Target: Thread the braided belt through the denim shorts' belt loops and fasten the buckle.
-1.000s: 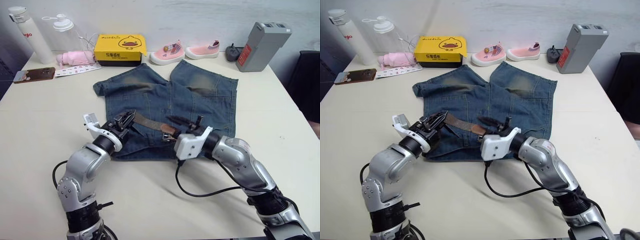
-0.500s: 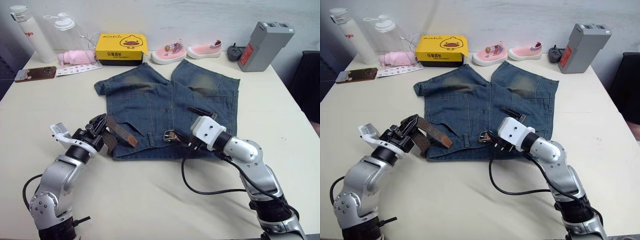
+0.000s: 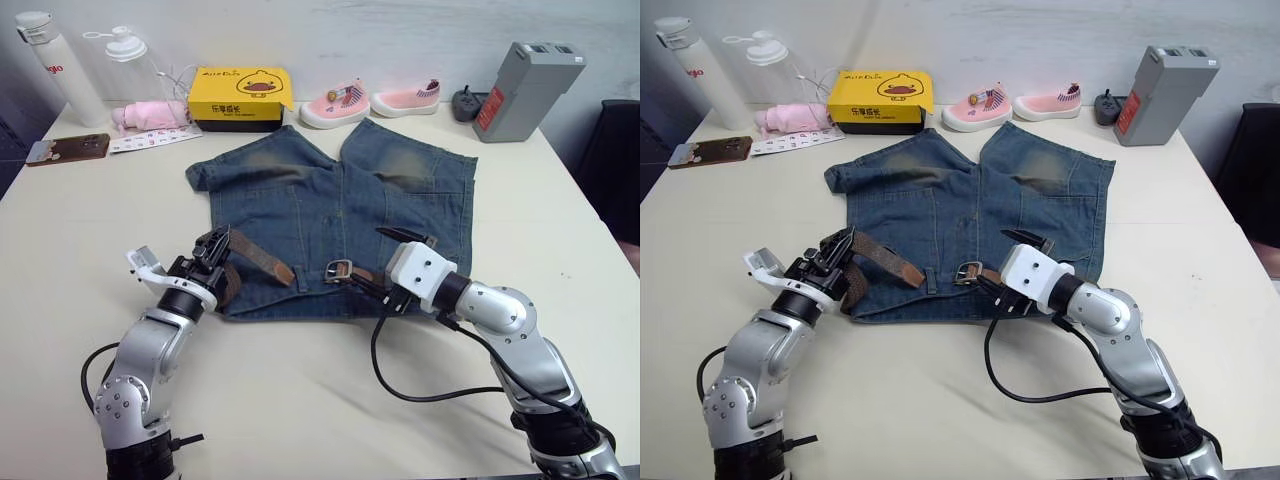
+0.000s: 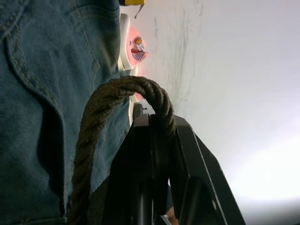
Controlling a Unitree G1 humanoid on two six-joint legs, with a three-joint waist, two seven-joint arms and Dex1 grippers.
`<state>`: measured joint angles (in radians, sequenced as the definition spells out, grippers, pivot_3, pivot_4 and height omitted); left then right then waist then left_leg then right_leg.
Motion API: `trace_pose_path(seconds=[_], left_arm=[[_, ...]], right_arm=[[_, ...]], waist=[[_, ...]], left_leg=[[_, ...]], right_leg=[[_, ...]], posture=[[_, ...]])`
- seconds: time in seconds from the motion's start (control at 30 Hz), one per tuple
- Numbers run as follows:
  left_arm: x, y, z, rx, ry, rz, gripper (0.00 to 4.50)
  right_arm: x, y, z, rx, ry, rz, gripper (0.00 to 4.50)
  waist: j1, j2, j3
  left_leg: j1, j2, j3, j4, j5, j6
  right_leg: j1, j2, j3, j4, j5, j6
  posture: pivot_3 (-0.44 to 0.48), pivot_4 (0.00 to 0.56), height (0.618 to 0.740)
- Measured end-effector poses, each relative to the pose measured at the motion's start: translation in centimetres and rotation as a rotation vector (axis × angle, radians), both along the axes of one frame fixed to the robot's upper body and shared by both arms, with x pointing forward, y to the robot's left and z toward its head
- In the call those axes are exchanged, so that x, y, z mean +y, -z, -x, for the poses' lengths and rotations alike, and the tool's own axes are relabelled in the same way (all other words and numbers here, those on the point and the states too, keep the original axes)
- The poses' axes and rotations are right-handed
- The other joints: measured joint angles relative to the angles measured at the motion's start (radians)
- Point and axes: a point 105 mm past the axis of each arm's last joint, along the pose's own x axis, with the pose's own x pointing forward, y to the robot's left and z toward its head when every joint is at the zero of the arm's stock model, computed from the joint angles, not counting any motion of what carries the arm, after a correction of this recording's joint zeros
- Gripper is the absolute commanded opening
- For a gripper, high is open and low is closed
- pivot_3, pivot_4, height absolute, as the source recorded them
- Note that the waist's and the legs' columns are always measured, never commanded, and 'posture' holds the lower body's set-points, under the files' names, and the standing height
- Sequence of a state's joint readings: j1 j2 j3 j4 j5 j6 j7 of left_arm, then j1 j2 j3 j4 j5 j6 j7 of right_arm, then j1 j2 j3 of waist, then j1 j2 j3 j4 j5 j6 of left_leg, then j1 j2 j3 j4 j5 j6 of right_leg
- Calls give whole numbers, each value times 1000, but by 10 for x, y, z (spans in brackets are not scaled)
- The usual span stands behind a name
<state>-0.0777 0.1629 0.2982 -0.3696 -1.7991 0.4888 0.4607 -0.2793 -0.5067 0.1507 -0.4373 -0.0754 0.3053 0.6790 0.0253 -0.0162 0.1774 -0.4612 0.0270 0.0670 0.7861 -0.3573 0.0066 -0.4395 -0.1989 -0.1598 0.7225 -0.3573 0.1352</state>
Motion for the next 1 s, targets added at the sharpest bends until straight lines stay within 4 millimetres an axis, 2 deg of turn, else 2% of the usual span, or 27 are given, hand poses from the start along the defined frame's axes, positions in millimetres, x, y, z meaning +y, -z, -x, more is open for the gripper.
trace_pose_path(seconds=[0.1, 0.37, 1.0], left_arm=[[0, 13, -1, 37, -13, -23, 0], [2, 27, 2, 70, -97, -38, 0], [11, 34, 15, 107, -240, -176, 0]], right_arm=[[-1, -1, 1, 2, 0, 6, 4443], [-2, -3, 6, 48, -14, -14, 4443], [2, -7, 9, 70, -40, -28, 4443]], waist=[[0, 0, 0], [1, 0, 0], [1, 0, 0]], left_leg=[[0, 0, 0, 0, 0, 0], [0, 1, 0, 0, 0, 0], [0, 2, 0, -1, -1, 0]], right_leg=[[0, 0, 0, 0, 0, 0], [0, 0, 0, -1, 0, 0], [0, 0, -1, -2, 0, 0]], posture=[[0, 150, 658], [0, 150, 658], [0, 150, 658]])
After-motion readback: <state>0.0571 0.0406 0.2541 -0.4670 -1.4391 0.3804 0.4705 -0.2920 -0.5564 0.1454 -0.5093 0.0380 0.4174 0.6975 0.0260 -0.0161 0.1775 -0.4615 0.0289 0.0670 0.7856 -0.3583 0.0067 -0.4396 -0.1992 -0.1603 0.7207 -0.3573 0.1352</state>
